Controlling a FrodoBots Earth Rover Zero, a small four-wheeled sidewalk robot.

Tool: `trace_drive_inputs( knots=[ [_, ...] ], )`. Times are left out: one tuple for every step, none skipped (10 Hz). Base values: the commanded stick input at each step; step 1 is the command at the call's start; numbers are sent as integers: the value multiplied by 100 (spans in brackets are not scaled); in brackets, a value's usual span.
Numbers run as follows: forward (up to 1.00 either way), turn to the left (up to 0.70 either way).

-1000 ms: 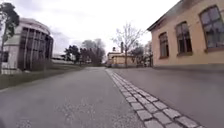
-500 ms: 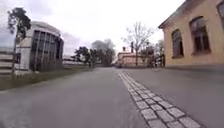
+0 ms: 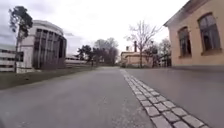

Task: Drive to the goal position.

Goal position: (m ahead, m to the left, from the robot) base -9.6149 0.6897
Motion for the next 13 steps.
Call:
trace_drive_inputs(
  knots=[
    [100,0],
    [100,0],
    [100,0],
    [100,0],
    [100,0],
    [100,0],
    [100,0],
    [100,0],
    [100,0],
    [100,0],
    [100,0],
    [100,0],
    [100,0]
  ],
)
